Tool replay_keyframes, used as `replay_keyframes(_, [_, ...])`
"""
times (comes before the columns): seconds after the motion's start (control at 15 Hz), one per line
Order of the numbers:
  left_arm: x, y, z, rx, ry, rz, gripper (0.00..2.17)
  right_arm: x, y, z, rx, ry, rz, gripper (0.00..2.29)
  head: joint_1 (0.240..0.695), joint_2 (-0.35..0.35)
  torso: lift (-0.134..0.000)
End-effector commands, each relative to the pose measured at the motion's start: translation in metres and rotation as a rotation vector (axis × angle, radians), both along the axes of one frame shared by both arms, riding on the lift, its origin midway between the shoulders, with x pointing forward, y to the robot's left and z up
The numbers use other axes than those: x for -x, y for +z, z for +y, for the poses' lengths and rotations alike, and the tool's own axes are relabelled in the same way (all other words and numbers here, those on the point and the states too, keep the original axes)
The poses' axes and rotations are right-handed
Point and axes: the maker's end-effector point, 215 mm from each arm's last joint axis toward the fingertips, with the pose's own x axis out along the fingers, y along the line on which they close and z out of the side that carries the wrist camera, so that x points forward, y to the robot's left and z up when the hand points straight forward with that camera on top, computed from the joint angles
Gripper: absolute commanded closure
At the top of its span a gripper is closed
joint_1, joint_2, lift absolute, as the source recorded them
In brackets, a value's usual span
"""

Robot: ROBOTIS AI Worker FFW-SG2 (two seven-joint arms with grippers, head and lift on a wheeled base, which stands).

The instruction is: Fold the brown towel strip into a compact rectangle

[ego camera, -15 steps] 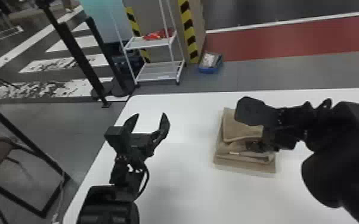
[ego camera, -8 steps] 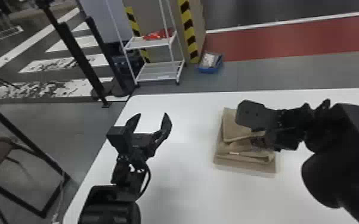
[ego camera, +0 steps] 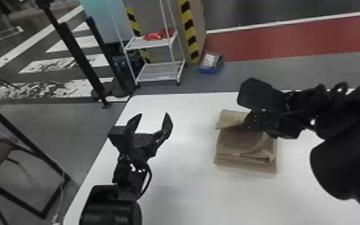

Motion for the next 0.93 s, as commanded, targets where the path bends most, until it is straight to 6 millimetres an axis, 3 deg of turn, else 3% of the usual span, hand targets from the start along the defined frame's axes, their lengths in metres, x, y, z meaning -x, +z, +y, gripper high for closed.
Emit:
replay_keyframes(0.0, [-0.001,-0.001,0.000,-0.001,0.000,0.002,0.08,0.006,0.005,0.004,-0.014,0.015,0.011,1.62,0.695,0.350,-0.123])
replay_keyframes(0.27, [-0.003,0.000,-0.001,0.003,0.000,0.000,0.08,0.029,-0.051,0.005,0.081,0.035,0.078,1.62,0.695,0.350,-0.123])
replay_keyframes(0.67, [-0.006,-0.007,-0.007,0.006,-0.009,0.012,0.08,0.049,-0.089,0.003,0.121,0.057,0.140,1.61,0.695,0.350,-0.123])
replay_keyframes(0.87, [-0.007,-0.006,-0.008,0.003,-0.012,0.011,0.08,0.051,-0.075,0.009,0.064,0.076,0.137,0.93,0.695,0.350,-0.123])
